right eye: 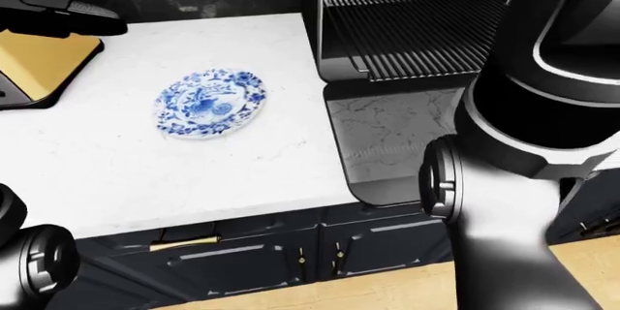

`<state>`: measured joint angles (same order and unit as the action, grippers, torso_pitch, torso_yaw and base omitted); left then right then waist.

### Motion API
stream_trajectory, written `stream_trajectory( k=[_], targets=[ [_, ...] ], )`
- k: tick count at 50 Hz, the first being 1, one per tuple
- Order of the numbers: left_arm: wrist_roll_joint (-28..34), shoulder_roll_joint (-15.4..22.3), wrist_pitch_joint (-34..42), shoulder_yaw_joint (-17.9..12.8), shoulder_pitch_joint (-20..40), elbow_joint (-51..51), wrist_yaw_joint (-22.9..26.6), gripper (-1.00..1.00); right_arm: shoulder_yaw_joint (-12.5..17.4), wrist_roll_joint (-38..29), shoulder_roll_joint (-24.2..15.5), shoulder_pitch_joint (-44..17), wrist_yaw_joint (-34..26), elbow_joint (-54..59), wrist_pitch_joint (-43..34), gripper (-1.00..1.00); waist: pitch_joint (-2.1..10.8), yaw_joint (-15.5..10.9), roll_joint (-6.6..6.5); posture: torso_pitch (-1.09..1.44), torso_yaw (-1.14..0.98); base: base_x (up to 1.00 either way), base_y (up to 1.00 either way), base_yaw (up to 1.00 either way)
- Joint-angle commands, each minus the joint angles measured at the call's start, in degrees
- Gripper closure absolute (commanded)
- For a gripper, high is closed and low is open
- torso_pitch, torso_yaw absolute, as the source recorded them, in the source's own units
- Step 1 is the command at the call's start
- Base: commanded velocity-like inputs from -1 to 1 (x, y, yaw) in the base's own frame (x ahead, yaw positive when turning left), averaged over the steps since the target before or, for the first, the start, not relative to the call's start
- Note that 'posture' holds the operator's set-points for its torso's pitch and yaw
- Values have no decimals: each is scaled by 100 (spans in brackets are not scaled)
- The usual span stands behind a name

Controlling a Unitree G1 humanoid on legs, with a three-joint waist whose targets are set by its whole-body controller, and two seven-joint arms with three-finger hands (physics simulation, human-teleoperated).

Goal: Pick the scone from the rack and place it on the plate on the counter.

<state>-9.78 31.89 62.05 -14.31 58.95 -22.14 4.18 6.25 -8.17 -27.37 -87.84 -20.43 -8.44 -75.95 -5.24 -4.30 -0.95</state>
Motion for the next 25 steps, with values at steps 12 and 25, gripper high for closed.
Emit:
stream_trajectory(
  k=[12,25],
  targets=[
    [19,92,-224,-24,227,-11,-58,-100,1,188,341,-455,225,172,365,100,174,-313,-20,0,19,0,0,0],
    [17,113,-234,-90,134,-63,-50,-100,-44,480,718,-695,498,200,263,100,196,-765,-83,0,26,0,0,0]
  ],
)
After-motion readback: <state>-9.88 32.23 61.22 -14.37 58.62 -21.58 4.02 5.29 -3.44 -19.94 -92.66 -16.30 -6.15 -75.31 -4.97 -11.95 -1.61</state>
